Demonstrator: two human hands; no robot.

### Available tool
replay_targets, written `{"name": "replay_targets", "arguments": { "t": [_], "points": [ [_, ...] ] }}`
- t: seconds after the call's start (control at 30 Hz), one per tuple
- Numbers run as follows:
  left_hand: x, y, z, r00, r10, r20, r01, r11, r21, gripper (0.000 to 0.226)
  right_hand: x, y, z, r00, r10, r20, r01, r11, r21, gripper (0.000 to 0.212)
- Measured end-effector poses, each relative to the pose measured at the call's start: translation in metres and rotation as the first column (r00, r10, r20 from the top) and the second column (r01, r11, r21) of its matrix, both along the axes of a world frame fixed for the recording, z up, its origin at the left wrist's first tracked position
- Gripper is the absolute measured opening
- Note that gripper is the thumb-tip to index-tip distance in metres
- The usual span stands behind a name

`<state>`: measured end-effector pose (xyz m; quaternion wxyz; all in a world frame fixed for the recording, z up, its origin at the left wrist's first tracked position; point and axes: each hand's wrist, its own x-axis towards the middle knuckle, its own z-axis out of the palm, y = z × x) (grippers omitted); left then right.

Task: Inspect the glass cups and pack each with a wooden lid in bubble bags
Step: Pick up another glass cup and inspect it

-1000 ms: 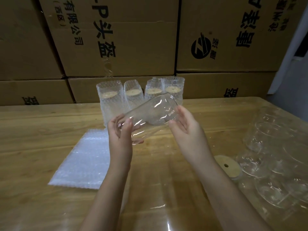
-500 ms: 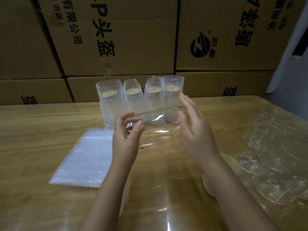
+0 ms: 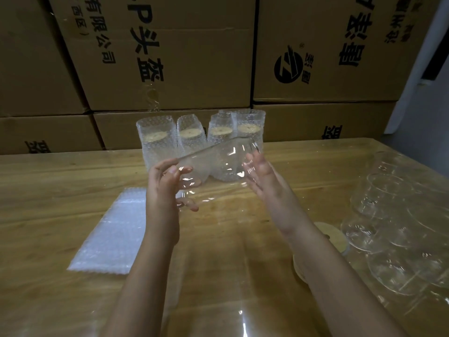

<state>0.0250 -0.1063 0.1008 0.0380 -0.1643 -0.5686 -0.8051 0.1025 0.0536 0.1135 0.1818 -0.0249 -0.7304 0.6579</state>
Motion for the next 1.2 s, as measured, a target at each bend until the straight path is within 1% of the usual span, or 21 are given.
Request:
{"name": "replay_targets", "arguments": {
  "t": [0.17,0.27,0.33,0.5,0.6,0.67,0.7,0.83,0.93,0.97,1.07,1.1,1.2],
  "points": [
    [0.001,-0.001,0.000,0.998,0.060,-0.034,-0.058,0.997,0.050,0.048,0.004,-0.004,0.003,1.000,0.013,0.003,-0.013,1.000,0.013,0.074],
    [0.005,0.003,0.000,0.992,0.106,-0.074,-0.104,0.994,0.027,0.048,0.003,-0.003,0.003,0.999,-0.034,-0.026,0.035,0.999,0.042,0.058],
    [0.008,0.006,-0.001,0.984,0.140,-0.106,-0.140,0.990,0.006,0.048,0.001,-0.004,0.000,0.996,-0.078,-0.054,0.081,0.994,0.069,0.053],
    [0.013,0.012,-0.004,0.972,0.176,-0.156,-0.187,0.980,-0.061,0.047,0.000,-0.013,-0.007,0.958,-0.185,-0.220,0.221,0.964,0.149,0.049],
    [0.016,0.012,-0.002,0.972,0.163,-0.172,-0.182,0.978,-0.098,0.043,0.002,-0.013,-0.006,0.930,-0.188,-0.316,0.253,0.951,0.177,0.044],
    [0.016,0.012,-0.001,0.971,0.151,-0.183,-0.176,0.976,-0.128,0.042,0.002,-0.009,-0.005,0.920,-0.175,-0.350,0.258,0.944,0.205,0.045],
    [0.016,0.011,0.000,0.971,0.143,-0.189,-0.171,0.975,-0.139,0.042,0.002,-0.007,-0.004,0.923,-0.164,-0.349,0.244,0.949,0.199,0.047],
    [0.016,0.007,0.005,0.976,0.089,-0.199,-0.123,0.979,-0.165,0.041,0.004,0.001,0.000,0.954,-0.083,-0.288,0.115,0.989,0.095,0.047],
    [0.016,0.005,0.009,0.983,0.025,-0.180,-0.053,0.987,-0.152,0.046,0.007,0.008,0.004,0.979,-0.040,-0.201,0.053,0.997,0.058,0.048],
    [0.016,0.006,0.011,0.983,0.019,-0.181,-0.045,0.989,-0.142,0.047,0.007,0.010,0.005,0.986,-0.031,-0.163,0.040,0.998,0.054,0.053],
    [0.019,0.007,0.014,0.975,0.053,-0.215,-0.078,0.991,-0.113,0.045,0.005,0.013,0.007,0.999,0.004,-0.041,-0.006,0.999,-0.035,0.081],
    [0.020,0.007,0.013,0.970,0.068,-0.232,-0.096,0.989,-0.110,0.044,0.006,0.013,0.007,1.000,0.017,-0.019,-0.018,0.999,-0.045,0.086],
    [0.023,0.007,0.012,0.940,0.123,-0.318,-0.166,0.980,-0.111,0.041,0.009,0.010,0.011,1.000,0.017,0.025,-0.016,1.000,-0.026,0.094]
  ]
}}
